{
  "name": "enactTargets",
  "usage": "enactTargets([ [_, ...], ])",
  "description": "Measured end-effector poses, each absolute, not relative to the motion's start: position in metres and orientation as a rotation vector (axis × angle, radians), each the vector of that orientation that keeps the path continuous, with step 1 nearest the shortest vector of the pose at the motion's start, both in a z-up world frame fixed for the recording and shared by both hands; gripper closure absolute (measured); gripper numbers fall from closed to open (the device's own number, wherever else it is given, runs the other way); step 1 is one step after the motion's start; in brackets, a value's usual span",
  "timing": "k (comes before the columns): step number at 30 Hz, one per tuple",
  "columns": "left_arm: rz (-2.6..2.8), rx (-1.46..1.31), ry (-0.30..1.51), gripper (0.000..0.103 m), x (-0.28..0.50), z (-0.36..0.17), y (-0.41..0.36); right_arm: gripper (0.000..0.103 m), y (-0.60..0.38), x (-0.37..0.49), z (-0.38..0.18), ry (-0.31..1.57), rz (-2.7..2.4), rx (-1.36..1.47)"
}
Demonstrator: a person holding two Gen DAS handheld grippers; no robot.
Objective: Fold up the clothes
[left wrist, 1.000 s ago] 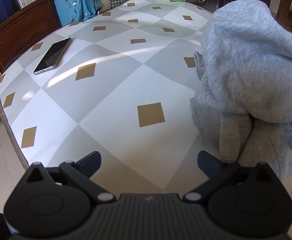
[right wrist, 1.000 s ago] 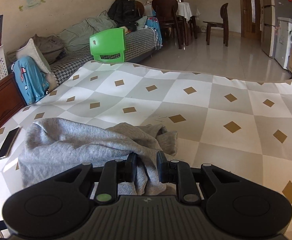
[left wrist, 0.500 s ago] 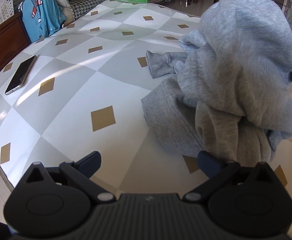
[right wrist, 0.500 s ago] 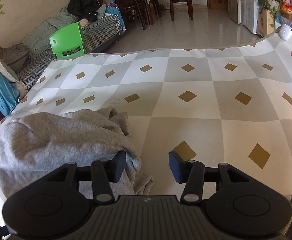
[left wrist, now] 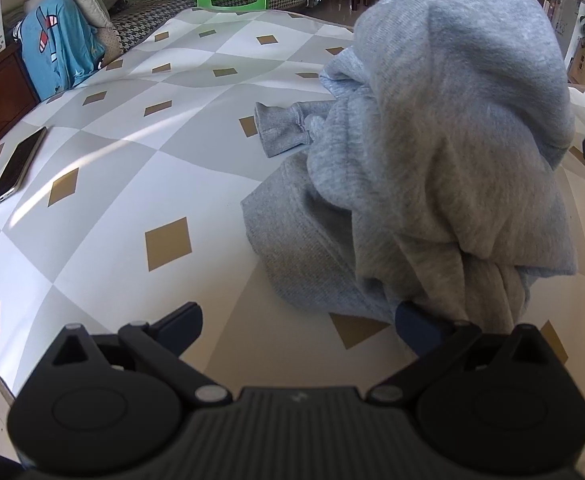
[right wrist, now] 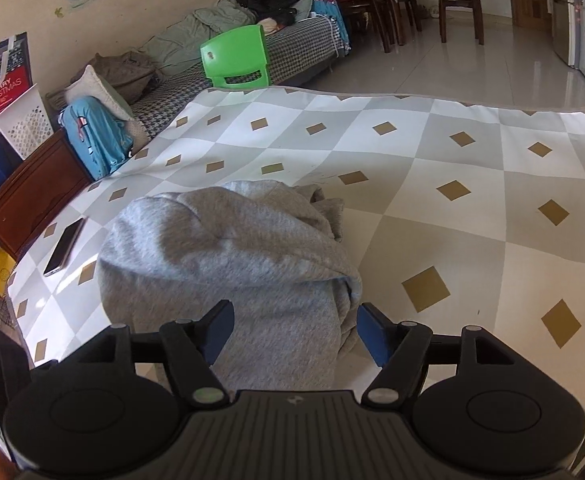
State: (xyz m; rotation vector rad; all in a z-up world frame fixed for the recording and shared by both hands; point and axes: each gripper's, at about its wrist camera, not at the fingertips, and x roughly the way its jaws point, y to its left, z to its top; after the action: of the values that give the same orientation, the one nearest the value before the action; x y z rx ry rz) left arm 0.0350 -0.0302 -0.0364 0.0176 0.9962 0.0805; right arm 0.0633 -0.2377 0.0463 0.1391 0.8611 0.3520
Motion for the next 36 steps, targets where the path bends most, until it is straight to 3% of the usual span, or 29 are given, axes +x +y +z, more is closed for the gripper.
enactTargets([
  [21, 0.018, 0.101, 0.980, 0.000, 0.010, -0.049, -0.039, 0.034, -0.200, 0.077, -0.008, 0.936, 0.468, 0.105],
  [29, 0.007, 0.104, 0.967, 0.000, 0.004, -0.052, -0.042, 0.075, -0.197, 0.068, 0.004, 0.851, 0.500, 0.033],
  [32, 0.017, 0.106, 0.964, 0.000, 0.003, -0.052, -0.041, 0.085, -0.197, 0.064, 0.011, 0.807, 0.499, 0.009],
  [36, 0.024, 0.100, 0.960, 0.000, 0.002, -0.052, -0.038, 0.088, -0.204, 0.062, 0.021, 0.755, 0.472, 0.024],
])
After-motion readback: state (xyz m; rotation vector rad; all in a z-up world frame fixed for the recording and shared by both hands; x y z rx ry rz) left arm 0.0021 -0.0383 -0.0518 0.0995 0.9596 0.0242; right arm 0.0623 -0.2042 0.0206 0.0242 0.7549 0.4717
